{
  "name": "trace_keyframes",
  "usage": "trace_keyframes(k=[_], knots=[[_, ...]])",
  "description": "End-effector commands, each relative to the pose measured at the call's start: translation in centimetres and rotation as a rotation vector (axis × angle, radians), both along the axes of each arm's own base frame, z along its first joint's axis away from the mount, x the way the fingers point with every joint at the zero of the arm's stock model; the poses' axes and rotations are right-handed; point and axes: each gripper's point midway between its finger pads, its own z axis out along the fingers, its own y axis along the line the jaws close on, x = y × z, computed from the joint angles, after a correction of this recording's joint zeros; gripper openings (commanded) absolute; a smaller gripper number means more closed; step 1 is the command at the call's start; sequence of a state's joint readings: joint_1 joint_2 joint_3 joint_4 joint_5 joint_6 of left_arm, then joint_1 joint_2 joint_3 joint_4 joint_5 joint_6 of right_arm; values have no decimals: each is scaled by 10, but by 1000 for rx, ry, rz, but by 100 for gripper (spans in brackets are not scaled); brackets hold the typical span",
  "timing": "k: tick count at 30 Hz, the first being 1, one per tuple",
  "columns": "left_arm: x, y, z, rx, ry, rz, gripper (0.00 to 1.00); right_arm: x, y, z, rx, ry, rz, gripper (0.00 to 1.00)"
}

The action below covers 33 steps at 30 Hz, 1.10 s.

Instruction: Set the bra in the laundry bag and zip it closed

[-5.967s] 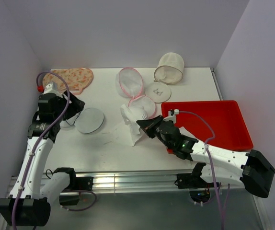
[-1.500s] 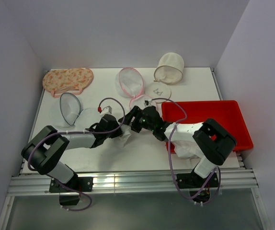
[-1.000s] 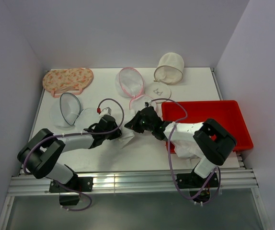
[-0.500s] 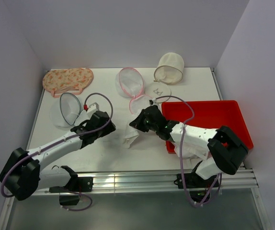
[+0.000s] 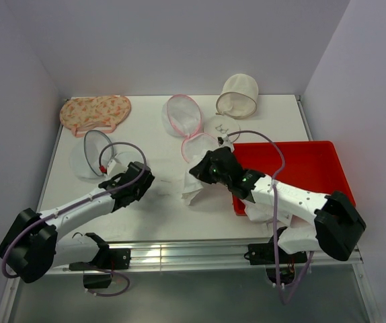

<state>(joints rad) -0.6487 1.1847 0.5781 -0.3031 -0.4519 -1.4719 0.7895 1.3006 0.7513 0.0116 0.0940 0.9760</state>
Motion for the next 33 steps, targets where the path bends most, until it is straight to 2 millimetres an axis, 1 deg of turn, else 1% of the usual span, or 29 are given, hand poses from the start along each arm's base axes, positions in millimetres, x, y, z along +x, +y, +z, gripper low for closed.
trace_keyframes(k=[1, 2, 3, 5, 8, 10, 12, 16, 17, 18, 19, 21, 23, 24, 25, 28, 33], knots=[[18, 1, 13, -113, -57, 225, 66, 1, -16, 15, -35, -54, -27, 0], [18, 1, 12, -118, -60, 244, 68, 0, -18, 15, -37, -53, -25, 0], [24, 0, 16, -147, -99, 263, 68, -1, -22, 18, -34, -60, -28, 0], [23, 3, 8, -178, -105, 301, 69, -3, -26, 18, -44, -61, -26, 0], [24, 7, -2, -178, -90, 355, 70, -5, -35, 22, -51, -68, -28, 0], [24, 10, -9, -199, -106, 384, 70, -7, -39, 27, -49, -80, -29, 0], [23, 11, -15, -218, -107, 403, 70, -7, -42, 32, -46, -92, -31, 0], [21, 18, -29, -220, -97, 455, 70, -10, -44, 34, -57, -98, -20, 0], [20, 20, -31, -219, -109, 464, 70, -11, -44, 33, -59, -97, -18, 0], [24, 19, -28, -248, -135, 471, 70, -11, -44, 36, -54, -101, -14, 0], [21, 23, -32, -254, -139, 487, 70, -11, -44, 36, -54, -101, -13, 0], [25, 25, -30, -271, -169, 504, 70, -13, -45, 34, -55, -99, -10, 0], [23, 29, -34, -261, -171, 517, 70, -13, -45, 34, -54, -103, -7, 0], [26, 28, -31, -283, -192, 526, 71, -14, -46, 34, -57, -103, -7, 0], [25, 31, -34, -284, -192, 536, 71, -14, -46, 33, -58, -102, -7, 0], [23, 37, -37, -293, -208, 567, 72, -14, -45, 34, -55, -104, -1, 0], [24, 48, -36, -275, -232, 606, 73, -16, -45, 34, -47, -109, 3, 0]])
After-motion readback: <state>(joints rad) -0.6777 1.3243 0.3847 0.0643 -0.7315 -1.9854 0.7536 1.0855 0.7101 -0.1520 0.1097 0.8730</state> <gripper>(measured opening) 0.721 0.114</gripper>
